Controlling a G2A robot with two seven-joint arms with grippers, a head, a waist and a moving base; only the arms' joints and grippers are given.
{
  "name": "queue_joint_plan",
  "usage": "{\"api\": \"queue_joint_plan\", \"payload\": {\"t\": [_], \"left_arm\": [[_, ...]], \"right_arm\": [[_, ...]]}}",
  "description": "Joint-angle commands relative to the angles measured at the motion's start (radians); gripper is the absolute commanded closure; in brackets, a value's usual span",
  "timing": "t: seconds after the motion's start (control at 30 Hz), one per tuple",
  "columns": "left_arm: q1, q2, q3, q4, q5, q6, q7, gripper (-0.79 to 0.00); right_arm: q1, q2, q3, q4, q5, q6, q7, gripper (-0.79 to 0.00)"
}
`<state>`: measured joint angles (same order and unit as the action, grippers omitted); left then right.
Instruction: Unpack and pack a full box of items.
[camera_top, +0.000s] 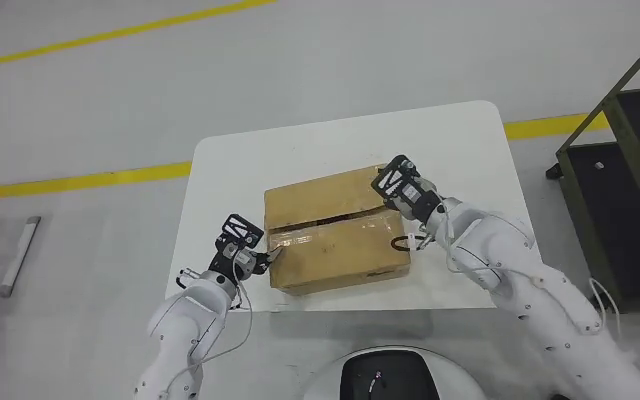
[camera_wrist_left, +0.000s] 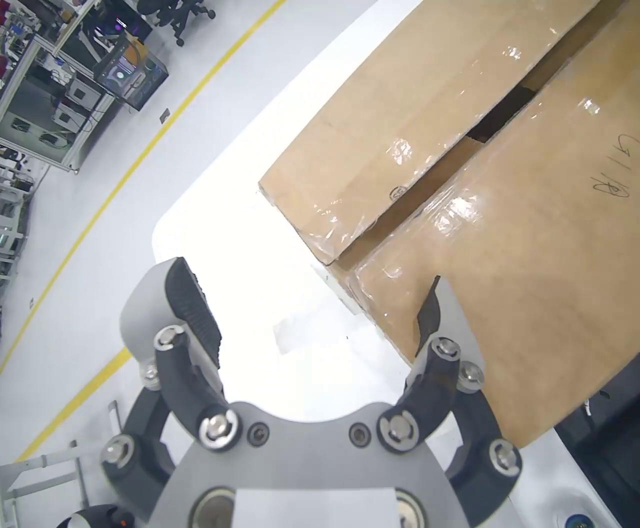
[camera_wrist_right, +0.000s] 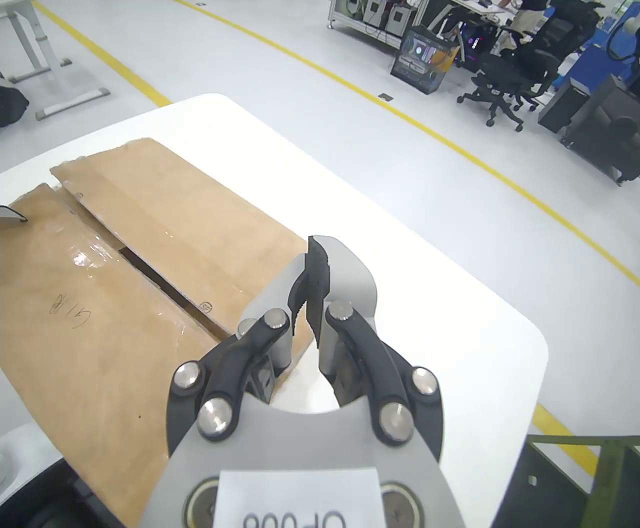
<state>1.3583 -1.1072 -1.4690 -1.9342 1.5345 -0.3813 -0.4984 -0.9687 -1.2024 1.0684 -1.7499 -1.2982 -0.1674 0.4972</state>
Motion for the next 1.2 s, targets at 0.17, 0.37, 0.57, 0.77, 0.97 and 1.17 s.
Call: {"api": "queue_joint_plan", "payload": {"t": [0.17,0.37,0.57,0.77,0.97,1.17], "left_arm": [[0.009,0.001,-0.007,-0.009,-0.003,0.004,-0.007,-0.785],[0.006,0.001,-0.011,-0.008,-0.003,0.005,-0.025,-0.785],[0.0,0.002,-0.026,-0.02,-0.021,0.007,-0.052,-0.785],[0.001,0.002,-0.031,-0.002,-0.03,0.014,-0.062,-0.785],[-0.015,-0.001,-0.017,0.021,-0.034,0.038,-0.062,-0.785],[-0.023,0.0,-0.017,0.029,-0.02,0.028,-0.064,-0.785]], "right_arm": [[0.053,-0.027,-0.069,0.127,0.075,0.006,-0.019,0.0],[0.08,-0.044,-0.107,0.199,0.081,0.02,-0.008,0.0],[0.09,-0.054,-0.117,0.215,0.082,0.031,-0.013,0.0],[0.069,-0.057,-0.098,0.169,0.127,0.013,-0.024,0.0],[0.042,-0.056,-0.087,0.154,0.124,-0.001,-0.002,0.0],[0.052,-0.066,-0.101,0.194,0.121,0.023,-0.003,0.0]]}}
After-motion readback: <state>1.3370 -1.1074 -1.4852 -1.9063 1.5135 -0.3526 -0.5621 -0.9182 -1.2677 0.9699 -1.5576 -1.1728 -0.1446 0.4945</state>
